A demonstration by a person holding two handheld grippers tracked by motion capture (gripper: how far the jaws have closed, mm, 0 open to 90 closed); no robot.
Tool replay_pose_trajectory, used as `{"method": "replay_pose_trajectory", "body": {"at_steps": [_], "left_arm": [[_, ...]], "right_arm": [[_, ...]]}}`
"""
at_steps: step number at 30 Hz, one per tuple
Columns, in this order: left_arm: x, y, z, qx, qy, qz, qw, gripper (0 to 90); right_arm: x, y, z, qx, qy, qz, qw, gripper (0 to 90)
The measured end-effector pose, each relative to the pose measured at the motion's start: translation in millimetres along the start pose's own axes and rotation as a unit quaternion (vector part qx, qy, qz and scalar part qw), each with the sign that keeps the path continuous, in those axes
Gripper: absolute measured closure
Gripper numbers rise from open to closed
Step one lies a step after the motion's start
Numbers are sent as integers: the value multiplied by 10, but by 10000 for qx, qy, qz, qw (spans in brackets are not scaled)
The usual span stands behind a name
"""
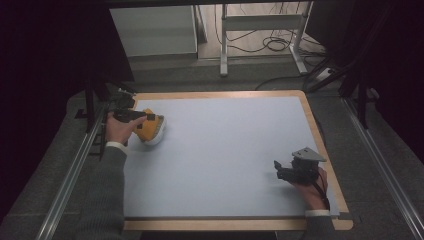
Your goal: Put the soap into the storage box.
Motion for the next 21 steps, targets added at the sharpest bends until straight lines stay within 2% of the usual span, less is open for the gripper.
{"method": "replay_pose_trajectory", "body": {"at_steps": [7, 13, 17, 21], "left_arm": [[-2, 33, -40, -112, 60, 71, 9999, 242], [-16, 114, -85, -266, 100, 131, 9995, 245], [-46, 180, -107, -328, 97, 279, 9990, 245], [-104, 238, -121, -499, 127, 416, 9978, 247]], "right_arm": [[2, -1, 16, 13, -15, -14, 10000, 95], [6, -5, 28, 30, -23, -36, 10000, 95], [9, -5, 29, 35, -17, -40, 10000, 94], [9, -4, 19, 28, -14, -27, 10000, 94]]}}
Point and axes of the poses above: each handheld gripper's, and its own axes: z roughly forward along the jaws, x roughly out of its top, y roughly to its right, the point moved 2 cm from there along z, roughly forward along the jaws, and after that the axes turned 2 degrees about -z, right-handed, at the moved point
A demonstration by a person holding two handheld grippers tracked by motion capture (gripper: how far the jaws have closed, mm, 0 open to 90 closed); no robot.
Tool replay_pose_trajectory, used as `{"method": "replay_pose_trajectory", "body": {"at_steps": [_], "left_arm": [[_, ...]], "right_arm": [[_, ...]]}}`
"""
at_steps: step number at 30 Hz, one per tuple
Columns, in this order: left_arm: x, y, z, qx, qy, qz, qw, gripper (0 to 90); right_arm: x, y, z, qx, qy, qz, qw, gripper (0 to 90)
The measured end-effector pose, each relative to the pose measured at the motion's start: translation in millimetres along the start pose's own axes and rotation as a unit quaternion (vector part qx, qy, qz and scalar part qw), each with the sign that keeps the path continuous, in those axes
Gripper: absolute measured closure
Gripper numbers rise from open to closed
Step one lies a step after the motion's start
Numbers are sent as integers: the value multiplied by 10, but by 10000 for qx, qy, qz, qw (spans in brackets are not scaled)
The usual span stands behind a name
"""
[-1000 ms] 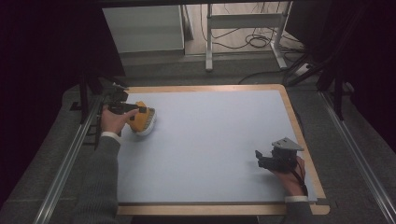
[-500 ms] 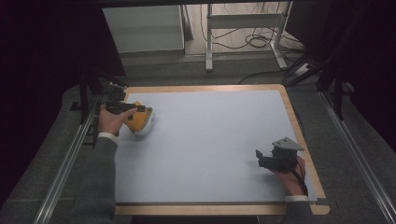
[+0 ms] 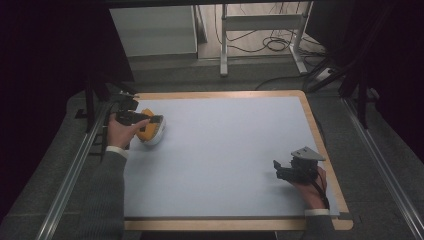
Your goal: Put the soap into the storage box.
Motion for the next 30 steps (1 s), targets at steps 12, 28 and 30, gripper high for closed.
{"method": "replay_pose_trajectory", "body": {"at_steps": [12, 28, 30], "left_arm": [[-299, 237, -94, -388, 119, 532, 9978, 254], [-944, 436, -164, -817, 239, 866, 9926, 252], [-1008, 454, -162, -826, 219, 899, 9923, 252]], "right_arm": [[-2, 23, -43, -20, 45, 42, 10000, 95], [3, 6, -59, -35, 46, 42, 10000, 95], [1, 2, -59, -36, 41, 36, 10000, 95]]}}
Point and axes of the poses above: each handheld gripper's, and its own axes: z roughly forward along the jaws, x roughly out of its top, y roughly to its right, the point moved 2 cm from there along z, roughly forward along the jaws, and after that the axes turned 2 degrees about -z, right-handed, at the moved point
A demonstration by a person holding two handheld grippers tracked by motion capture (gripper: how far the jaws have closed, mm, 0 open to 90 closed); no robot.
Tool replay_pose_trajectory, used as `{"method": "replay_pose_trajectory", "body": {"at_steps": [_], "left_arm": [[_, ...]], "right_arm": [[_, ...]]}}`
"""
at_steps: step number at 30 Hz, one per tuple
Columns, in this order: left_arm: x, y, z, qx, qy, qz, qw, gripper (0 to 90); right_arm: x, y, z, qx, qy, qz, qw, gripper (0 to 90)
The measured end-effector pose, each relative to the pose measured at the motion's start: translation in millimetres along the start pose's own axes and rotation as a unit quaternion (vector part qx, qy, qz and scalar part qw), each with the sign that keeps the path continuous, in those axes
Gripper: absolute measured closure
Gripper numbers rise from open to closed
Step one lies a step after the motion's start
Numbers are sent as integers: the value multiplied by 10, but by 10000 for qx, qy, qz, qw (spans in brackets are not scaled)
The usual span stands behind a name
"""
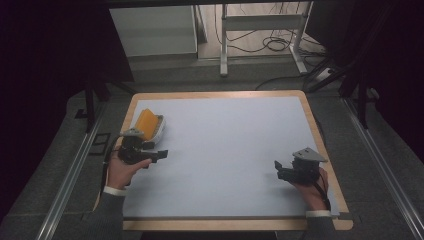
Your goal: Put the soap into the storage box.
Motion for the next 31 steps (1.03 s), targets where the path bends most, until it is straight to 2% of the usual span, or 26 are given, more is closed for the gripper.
{"method": "replay_pose_trajectory", "body": {"at_steps": [7, 14, 17, 28, 31], "left_arm": [[-192, 96, 57, -29, -96, 131, 9999, 245], [-388, 142, 113, -1, -195, 125, 9997, 244], [-402, 131, 119, 90, -184, 150, 9997, 244], [-397, 98, 97, 1, -56, 93, 9999, 240], [-399, 114, 105, 78, -8, 126, 9999, 241]], "right_arm": [[-4, -8, 4, 4, -12, -24, 10000, 95], [-12, -8, 2, -10, -30, -25, 10000, 95], [-12, -7, -3, -24, -40, -18, 10000, 95], [-39, 14, -11, -97, -63, -13, 9999, 95], [-42, 2, -20, -83, -53, -36, 9999, 95]]}}
Point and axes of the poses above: each handheld gripper's, and its own axes: z roughly forward along the jaws, x roughly out of its top, y roughly to its right, the point moved 2 cm from there along z, roughly forward along the jaws, and after that the axes turned 2 degrees about -z, right-handed, at the moved point
